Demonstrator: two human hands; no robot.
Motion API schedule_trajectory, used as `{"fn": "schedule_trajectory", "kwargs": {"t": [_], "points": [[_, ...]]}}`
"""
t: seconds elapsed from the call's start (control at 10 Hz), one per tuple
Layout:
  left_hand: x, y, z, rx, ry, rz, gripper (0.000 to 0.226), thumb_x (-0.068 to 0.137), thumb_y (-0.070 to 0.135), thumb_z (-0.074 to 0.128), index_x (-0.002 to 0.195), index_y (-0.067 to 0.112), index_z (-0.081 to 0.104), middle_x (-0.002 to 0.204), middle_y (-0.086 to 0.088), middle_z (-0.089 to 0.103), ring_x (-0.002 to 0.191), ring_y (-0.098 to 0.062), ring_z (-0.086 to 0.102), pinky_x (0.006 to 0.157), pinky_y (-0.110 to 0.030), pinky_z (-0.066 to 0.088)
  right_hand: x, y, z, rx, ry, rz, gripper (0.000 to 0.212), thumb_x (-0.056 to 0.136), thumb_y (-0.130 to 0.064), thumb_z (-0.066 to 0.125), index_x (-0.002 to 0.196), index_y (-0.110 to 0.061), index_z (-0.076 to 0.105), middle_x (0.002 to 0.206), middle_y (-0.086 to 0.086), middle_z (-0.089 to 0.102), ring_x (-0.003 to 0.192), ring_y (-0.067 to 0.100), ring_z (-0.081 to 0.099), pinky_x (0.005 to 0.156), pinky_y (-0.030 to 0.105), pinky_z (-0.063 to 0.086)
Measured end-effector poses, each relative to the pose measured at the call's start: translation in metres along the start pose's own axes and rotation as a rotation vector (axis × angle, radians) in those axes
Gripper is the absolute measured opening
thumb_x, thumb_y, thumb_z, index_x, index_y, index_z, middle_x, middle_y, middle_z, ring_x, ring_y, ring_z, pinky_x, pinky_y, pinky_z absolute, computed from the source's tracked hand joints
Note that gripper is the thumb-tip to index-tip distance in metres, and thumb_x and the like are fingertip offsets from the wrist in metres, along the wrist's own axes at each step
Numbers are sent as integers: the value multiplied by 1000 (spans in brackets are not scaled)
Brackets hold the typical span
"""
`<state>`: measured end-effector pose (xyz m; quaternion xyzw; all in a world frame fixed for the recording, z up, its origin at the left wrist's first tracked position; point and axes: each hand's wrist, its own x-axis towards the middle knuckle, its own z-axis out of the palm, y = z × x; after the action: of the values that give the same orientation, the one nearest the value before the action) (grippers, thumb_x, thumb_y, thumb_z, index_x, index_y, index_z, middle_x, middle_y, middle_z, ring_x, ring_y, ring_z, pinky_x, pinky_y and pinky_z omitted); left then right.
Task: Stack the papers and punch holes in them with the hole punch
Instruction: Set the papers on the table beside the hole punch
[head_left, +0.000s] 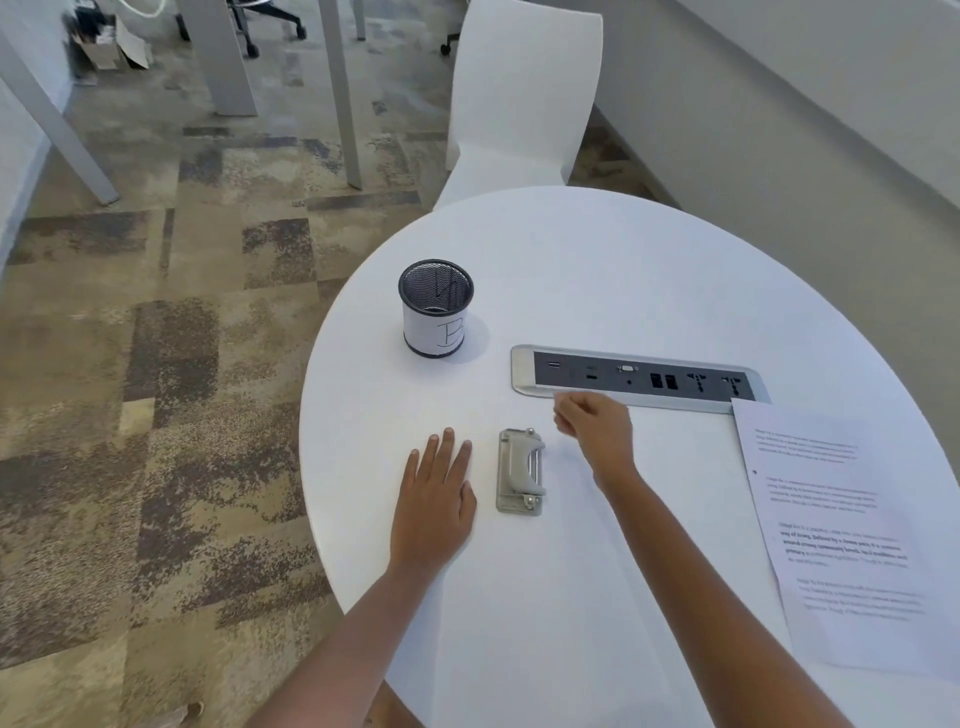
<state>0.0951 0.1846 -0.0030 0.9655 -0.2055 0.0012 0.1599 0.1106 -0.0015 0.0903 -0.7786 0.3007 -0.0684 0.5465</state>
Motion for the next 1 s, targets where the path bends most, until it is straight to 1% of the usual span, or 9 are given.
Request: {"fn": "schedule_trajectory", "kwargs": {"t": [0.1,0.2,0.3,0.4,0.5,0.6,0.8,0.9,1.0], "points": [[0,1,0,9,-4,-7,50,82,22,36,127,11,55,137,-13,51,124,-30,52,105,-39,26,-23,36,-28,43,50,104,13,78,-5,59,68,-4,66,66,7,61,62,17,54,75,34,48],[0,1,0,11,-3,-10,50,82,22,35,127,10,55,137,-14,51,124,-30,51,106,-39,24,-45,64,-51,-28,97,134,11,82,-9,59,76,-10,68,72,7,66,61,11,58,72,21,47],[0,1,1,22,0,-9,51,82,22,34,127,9,54,136,-15,51,123,-31,52,105,-39,23,-64,88,-67,-161,142,134,10,84,-13,59,84,-10,68,72,5,65,61,6,58,57,3,40],[1,2,1,33,7,-11,51,82,22,33,126,9,55,135,-15,52,122,-32,52,105,-39,23,-79,102,-74,-240,129,119,11,85,-12,58,89,-11,68,83,2,66,77,15,60,63,9,40],[1,2,1,42,13,-11,51,82,22,33,126,8,55,135,-17,52,122,-33,52,104,-39,23,-87,108,-76,-379,78,35,12,85,-10,57,89,-9,68,86,5,63,79,16,58,70,18,38],[1,2,1,43,12,-13,51,82,23,33,126,8,55,135,-17,52,123,-33,52,104,-39,23,-89,108,-74,-514,28,-62,10,84,-9,57,84,-8,67,83,5,61,75,16,56,62,14,39],[0,2,0,42,13,-15,51,83,23,32,125,7,55,135,-17,52,122,-33,52,104,-39,23,-91,105,-69,-674,-9,-124,12,84,-6,53,77,-4,63,80,8,57,72,26,57,63,34,45],[0,2,0,35,14,-16,51,83,23,32,126,7,55,135,-17,52,122,-33,52,105,-39,22,-89,100,-66,-763,-35,-134,15,84,-4,49,71,-2,56,75,9,51,66,27,51,56,34,40],[-1,1,1,32,15,-14,51,83,23,33,125,7,55,135,-17,52,121,-34,53,104,-39,22,-83,96,-62,-889,-77,-141,19,84,0,42,66,-6,41,70,3,36,65,24,38,48,29,24]]}}
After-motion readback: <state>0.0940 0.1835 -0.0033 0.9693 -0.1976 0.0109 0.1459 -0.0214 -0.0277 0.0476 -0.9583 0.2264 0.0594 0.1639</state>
